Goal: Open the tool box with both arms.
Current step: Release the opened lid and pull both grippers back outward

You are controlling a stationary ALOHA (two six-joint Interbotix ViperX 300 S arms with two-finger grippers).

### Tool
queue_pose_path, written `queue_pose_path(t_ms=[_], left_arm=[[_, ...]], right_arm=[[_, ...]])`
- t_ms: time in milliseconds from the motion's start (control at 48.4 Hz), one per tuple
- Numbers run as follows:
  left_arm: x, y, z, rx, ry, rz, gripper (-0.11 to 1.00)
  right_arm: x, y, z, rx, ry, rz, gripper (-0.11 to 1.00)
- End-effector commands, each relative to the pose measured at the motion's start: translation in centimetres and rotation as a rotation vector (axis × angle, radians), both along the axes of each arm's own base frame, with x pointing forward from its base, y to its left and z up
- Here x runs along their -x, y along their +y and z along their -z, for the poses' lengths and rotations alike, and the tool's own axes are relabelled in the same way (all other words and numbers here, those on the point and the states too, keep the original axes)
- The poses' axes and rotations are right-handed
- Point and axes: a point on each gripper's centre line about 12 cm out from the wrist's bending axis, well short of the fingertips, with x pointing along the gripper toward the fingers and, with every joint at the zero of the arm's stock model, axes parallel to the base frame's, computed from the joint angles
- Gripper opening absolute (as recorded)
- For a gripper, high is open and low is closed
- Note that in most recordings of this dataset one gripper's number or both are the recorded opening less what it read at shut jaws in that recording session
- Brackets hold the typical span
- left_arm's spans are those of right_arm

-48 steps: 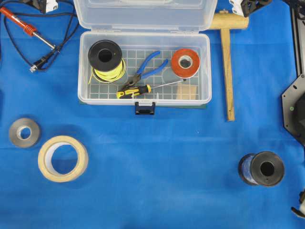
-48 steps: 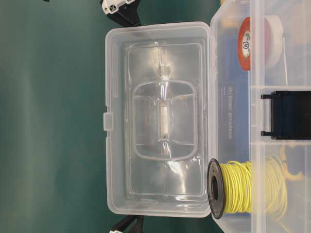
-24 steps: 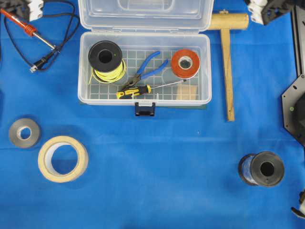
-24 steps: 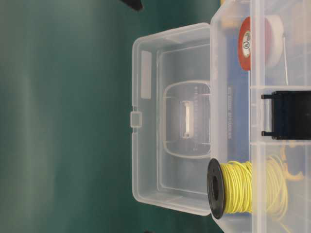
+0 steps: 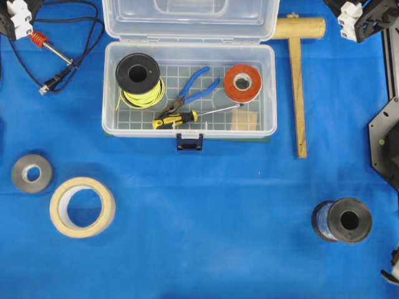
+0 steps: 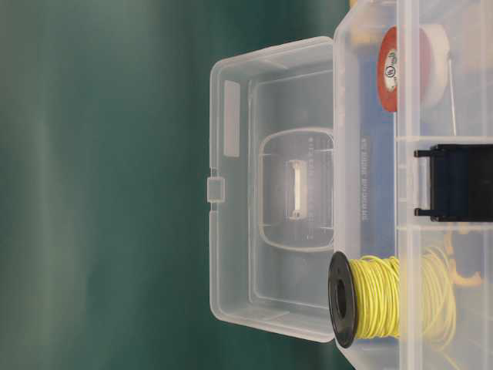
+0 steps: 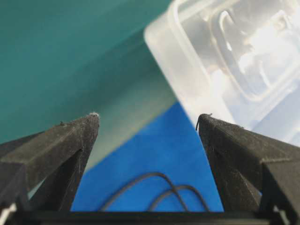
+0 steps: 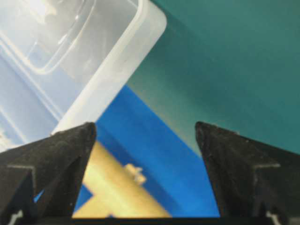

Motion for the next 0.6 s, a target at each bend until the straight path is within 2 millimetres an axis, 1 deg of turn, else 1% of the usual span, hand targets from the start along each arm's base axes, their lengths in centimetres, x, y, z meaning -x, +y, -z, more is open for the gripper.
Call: queue_pose_path(t_ms=[0, 165, 331, 434, 455, 579], left_arm=[[-0.7, -0.7, -0.5, -0.008, -0.007, 0.042, 0.91], [-2.1, -3.0, -0.7, -0.012, -0.012, 0.156, 0.91], [-3.5, -6.6, -1.3, -0.027, -0.037, 0.32, 0.91], [-4.1, -8.9, -1.6, -0.033, -0.051, 0.428, 0.91], [-4.2, -9.3, -1.6, -0.032, -0.051, 0.446, 0.91], [-4.5, -11.4, -1.5, -0.016, -0.038, 0.54, 0.91]], right_arm=[[-1.3, 0.9, -0.8, 0.016, -0.025, -0.061, 0.84], [-3.9, 4.5, -0.9, 0.006, -0.035, -0.229, 0.84], [-5.8, 8.4, -0.6, -0.016, -0.025, -0.396, 0.84], [-6.5, 10.7, -0.5, -0.025, -0.015, -0.492, 0.84], [-6.7, 11.4, -0.5, -0.027, -0.011, -0.521, 0.84], [-7.2, 14.0, -0.3, -0.034, 0.003, -0.624, 0.84]])
